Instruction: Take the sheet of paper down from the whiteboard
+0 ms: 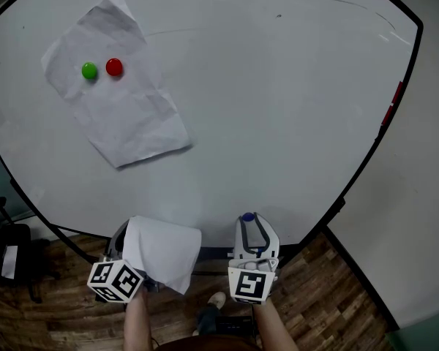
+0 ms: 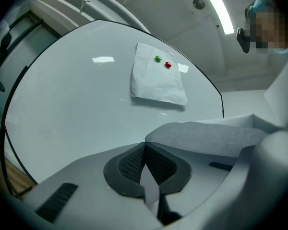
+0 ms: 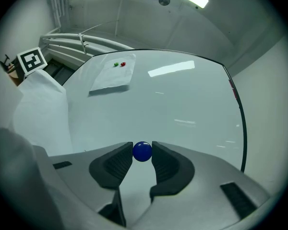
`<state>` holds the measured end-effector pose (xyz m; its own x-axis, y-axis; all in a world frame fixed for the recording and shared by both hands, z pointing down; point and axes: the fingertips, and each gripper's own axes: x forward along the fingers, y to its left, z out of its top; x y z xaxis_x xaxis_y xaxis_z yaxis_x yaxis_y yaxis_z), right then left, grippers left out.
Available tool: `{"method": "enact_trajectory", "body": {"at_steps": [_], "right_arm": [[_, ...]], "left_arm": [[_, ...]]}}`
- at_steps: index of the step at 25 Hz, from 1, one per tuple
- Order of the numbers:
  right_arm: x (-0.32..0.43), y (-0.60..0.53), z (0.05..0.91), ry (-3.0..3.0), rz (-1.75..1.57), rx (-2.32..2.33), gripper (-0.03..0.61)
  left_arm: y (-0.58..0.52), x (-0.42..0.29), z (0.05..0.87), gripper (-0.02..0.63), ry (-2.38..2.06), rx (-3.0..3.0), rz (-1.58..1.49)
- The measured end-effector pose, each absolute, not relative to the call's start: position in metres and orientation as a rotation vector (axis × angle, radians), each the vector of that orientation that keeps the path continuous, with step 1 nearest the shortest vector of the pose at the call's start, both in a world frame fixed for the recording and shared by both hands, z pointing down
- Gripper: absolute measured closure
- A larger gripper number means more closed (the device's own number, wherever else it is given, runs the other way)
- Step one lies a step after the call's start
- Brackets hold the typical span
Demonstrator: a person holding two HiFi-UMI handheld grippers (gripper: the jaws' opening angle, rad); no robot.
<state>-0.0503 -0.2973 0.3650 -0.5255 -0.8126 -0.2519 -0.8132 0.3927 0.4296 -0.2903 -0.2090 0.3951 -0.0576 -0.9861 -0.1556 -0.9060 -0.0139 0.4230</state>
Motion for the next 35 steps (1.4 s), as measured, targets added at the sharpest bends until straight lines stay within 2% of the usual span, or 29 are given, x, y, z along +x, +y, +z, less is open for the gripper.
{"method": "enact_trajectory", "body": {"at_steps": [35], "right_arm": [[-0.0429,-0.3048,0.3712,2.630,0.795,-1.560,0.443]], "left_arm": [[-0.2151,-0.2876,0.3971,0.591,-2.065,2.011,-0.616]]}}
